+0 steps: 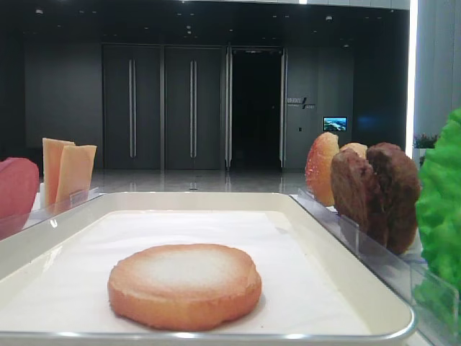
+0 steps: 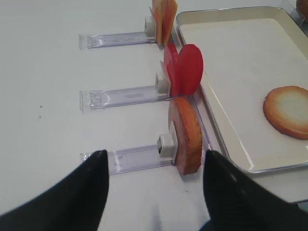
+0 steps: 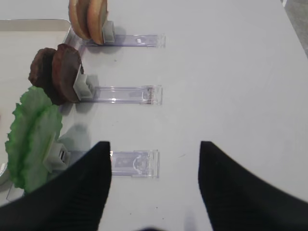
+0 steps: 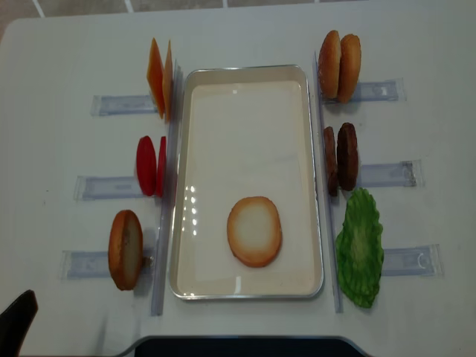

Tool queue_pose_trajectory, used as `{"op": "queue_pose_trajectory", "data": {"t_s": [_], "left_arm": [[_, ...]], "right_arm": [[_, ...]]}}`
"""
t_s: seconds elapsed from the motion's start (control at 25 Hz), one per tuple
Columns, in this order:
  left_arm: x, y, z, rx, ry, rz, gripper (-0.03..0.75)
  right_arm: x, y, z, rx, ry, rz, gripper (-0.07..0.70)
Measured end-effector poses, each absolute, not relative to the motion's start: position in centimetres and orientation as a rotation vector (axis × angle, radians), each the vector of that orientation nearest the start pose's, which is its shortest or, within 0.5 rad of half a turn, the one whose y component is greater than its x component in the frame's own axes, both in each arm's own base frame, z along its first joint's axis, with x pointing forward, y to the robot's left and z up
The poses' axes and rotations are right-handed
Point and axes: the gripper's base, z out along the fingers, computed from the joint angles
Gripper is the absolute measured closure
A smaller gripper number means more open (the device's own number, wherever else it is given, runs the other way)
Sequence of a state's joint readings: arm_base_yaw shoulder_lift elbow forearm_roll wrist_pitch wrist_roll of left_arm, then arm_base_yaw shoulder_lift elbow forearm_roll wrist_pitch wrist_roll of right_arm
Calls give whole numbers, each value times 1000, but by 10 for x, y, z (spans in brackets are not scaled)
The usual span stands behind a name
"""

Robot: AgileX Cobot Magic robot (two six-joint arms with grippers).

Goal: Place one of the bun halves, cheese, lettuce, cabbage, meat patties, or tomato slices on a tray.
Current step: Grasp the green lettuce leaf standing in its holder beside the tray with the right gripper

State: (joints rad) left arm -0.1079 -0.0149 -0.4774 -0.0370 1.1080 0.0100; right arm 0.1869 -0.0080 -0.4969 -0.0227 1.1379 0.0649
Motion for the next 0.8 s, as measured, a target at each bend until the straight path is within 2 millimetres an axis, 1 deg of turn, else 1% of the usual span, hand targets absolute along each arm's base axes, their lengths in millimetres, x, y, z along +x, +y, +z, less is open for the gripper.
{"op": "queue_pose_trajectory", "data": {"t_s": [0.64, 0.8], "left_arm": [[-7, -2, 267, 126, 2097, -104, 244], [-7, -2, 267, 126, 2097, -104, 244]], "right_arm": [[-9, -4, 272, -133, 2113, 119, 216], [6, -1, 274, -142, 2206, 108, 216]]}}
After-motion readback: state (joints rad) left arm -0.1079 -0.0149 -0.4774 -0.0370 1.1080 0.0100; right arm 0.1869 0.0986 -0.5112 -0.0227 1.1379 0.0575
